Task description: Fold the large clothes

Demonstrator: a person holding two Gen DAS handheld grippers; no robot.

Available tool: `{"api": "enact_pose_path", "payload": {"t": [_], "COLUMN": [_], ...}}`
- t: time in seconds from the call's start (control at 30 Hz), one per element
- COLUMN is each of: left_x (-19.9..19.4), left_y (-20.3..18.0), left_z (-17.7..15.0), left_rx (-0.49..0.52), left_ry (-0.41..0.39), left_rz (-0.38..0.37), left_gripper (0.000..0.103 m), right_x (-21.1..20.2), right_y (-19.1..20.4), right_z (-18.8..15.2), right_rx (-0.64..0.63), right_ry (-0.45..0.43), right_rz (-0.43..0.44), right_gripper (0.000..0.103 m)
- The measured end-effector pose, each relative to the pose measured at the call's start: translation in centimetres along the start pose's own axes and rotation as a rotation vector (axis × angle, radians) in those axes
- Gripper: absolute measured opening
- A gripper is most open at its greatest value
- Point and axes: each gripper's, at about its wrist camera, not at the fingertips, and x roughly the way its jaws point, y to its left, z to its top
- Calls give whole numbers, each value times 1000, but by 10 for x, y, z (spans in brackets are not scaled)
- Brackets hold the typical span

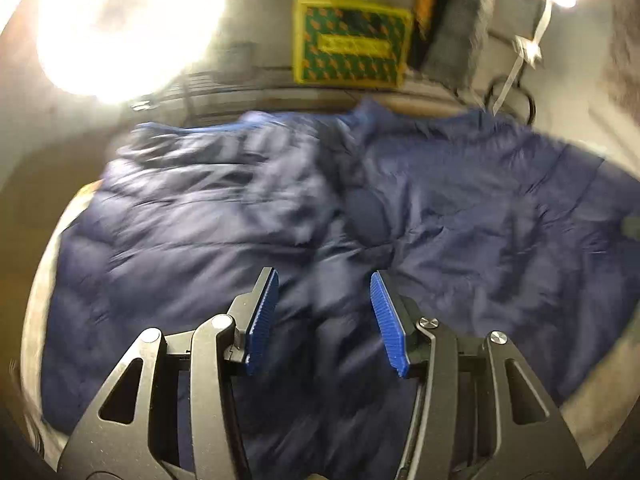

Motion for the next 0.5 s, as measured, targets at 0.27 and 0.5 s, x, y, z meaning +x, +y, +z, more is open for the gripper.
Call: {"api": "enact_pose_path", "payload": {"t": [0.27,0.5], "left_x": [-145,-247], "left_y": [121,222], "left_z": [-61,-142], "left_rx": [-172,-364], "left_ry": [-102,-153], "left_rz": [62,236], "left_gripper": [51,51], "right_x": [-26,-35], "right_y": [72,147], "right_z": [19,23], "right_rx": [-241,-473], "right_ry": [-64,-117], "right_rz": [-16,-23], "right_gripper": [9,9]}}
